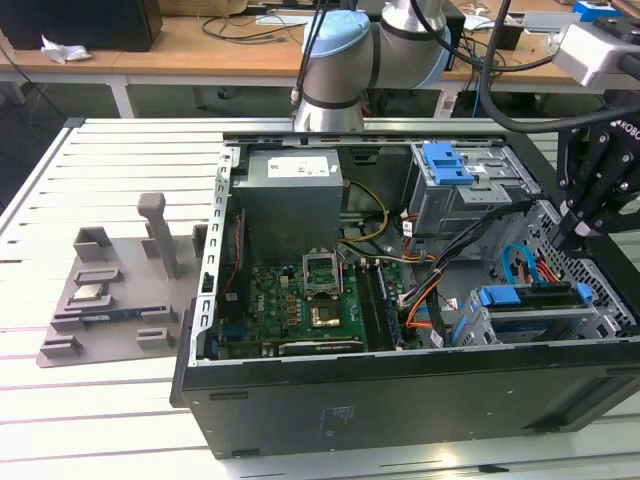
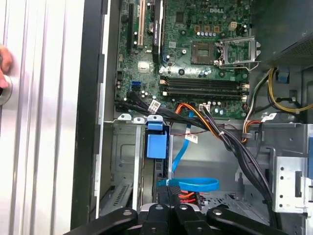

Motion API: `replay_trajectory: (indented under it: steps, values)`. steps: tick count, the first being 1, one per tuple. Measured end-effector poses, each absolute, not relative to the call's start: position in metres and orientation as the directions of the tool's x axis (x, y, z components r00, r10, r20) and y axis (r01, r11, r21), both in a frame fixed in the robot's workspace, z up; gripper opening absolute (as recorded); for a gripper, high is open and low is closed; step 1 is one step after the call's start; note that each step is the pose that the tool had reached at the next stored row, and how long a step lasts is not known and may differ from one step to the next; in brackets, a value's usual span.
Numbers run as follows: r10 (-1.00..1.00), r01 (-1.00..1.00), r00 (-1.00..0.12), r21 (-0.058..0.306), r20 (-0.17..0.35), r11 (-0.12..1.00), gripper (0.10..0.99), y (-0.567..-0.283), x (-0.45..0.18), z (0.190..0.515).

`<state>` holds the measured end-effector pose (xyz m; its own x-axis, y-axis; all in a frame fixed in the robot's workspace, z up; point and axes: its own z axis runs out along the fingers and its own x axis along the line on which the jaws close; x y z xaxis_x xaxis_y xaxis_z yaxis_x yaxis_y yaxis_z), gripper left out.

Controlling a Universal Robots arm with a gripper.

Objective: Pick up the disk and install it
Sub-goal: 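Insert the second disk wire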

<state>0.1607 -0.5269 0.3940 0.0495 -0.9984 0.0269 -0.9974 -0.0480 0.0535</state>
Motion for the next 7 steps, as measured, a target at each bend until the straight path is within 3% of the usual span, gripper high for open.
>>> replay_trajectory:
  steps: [7]
  values:
    - [-0.998, -0.997, 0.050, 0.054, 0.027, -0.048, 0.106, -0.5269, 0.1607, 0.3944]
